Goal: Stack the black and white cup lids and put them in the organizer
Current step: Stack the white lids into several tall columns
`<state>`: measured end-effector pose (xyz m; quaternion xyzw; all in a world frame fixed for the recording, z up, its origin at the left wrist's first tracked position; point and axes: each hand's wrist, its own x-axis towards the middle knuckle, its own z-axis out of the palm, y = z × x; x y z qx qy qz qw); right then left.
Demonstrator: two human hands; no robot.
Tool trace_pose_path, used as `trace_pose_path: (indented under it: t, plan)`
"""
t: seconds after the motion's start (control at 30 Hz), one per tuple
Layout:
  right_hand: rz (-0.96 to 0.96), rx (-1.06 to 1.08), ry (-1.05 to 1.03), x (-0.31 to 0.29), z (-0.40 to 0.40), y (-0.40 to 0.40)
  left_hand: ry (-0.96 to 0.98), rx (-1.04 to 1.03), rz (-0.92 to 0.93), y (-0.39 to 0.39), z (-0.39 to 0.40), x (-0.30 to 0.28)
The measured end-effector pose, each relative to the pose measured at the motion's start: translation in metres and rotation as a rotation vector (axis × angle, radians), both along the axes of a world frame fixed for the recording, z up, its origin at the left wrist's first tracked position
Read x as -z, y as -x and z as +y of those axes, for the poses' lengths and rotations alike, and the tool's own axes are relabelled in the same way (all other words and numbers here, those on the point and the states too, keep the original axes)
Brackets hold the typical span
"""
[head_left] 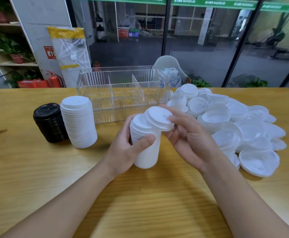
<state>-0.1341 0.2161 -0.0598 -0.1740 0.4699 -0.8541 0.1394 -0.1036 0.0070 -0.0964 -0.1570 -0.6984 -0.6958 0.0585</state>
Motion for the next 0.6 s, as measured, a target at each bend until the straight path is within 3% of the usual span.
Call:
trace_pose_path:
  t: [0.17,0.37,0.6]
  plan:
    - [0.079,0.043,-0.108,-0.001,-0.002,-0.002,0.002,0.024,0.005,0.0,-0.001,0.001]
    - [0.284,0.223,-0.484,0.0,-0.009,-0.009,0.007,0.051,-0.006,0.0,0.0,0.0]
    - [0.38,0.181,-0.649,-0.001,-0.011,-0.015,0.016,0.06,-0.028,0.0,-0.002,-0.001]
